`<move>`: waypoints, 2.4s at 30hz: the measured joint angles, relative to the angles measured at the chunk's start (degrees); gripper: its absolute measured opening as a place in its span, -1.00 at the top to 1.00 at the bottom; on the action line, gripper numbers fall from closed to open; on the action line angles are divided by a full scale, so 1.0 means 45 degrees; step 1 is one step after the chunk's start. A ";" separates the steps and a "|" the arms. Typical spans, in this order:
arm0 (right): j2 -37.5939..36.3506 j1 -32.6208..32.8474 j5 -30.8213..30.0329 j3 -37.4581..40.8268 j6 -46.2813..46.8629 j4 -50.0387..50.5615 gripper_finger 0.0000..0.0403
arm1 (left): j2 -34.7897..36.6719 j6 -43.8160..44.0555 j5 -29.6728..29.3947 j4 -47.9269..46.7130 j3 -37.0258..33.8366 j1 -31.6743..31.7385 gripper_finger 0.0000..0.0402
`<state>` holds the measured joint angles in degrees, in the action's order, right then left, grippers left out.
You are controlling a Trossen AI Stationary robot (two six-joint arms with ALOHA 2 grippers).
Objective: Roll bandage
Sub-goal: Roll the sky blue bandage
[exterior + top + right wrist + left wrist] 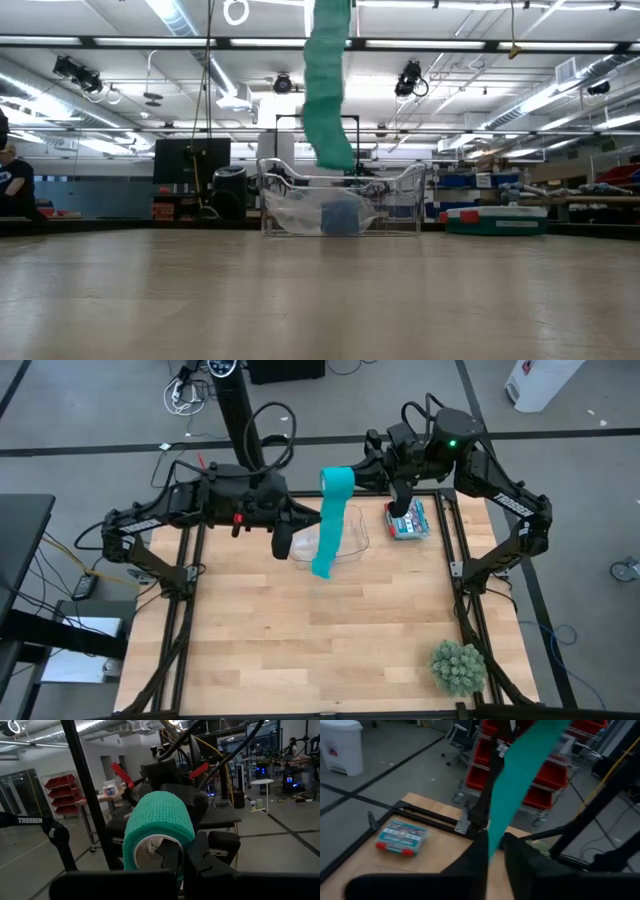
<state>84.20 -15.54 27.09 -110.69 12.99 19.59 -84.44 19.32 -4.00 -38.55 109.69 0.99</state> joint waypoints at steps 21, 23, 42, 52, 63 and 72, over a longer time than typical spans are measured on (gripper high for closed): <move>0.0000 0.0037 0.1725 -0.0015 0.2596 0.1900 1.00 | 0.0544 0.0086 -0.0323 0.1329 0.0005 0.0303 0.14; 0.0000 0.0055 0.1340 -0.0015 0.2091 0.2400 1.00 | 0.0539 0.0119 -0.0332 0.1307 0.0005 0.0303 0.14; 0.0619 0.0263 0.0692 0.0000 0.1666 0.1472 1.00 | 0.0524 0.0131 -0.0943 0.1093 0.0005 0.0293 0.14; 0.0665 0.0386 0.0636 0.0005 0.1762 0.1258 1.00 | 0.0504 0.0058 -0.1227 0.1238 0.0005 0.0288 0.23; 0.0801 0.0454 0.0789 -0.0034 0.1632 0.1120 0.85 | 0.0282 -0.0258 -0.0540 0.2038 0.0005 0.0317 0.92; -0.0007 -0.0228 0.0845 0.0015 0.1519 0.1937 0.59 | 0.0368 0.0904 -0.0618 0.1899 0.0000 0.0443 0.92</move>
<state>84.17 -16.57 30.90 -110.63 19.83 28.31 -82.79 23.38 -6.79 -30.00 109.69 2.98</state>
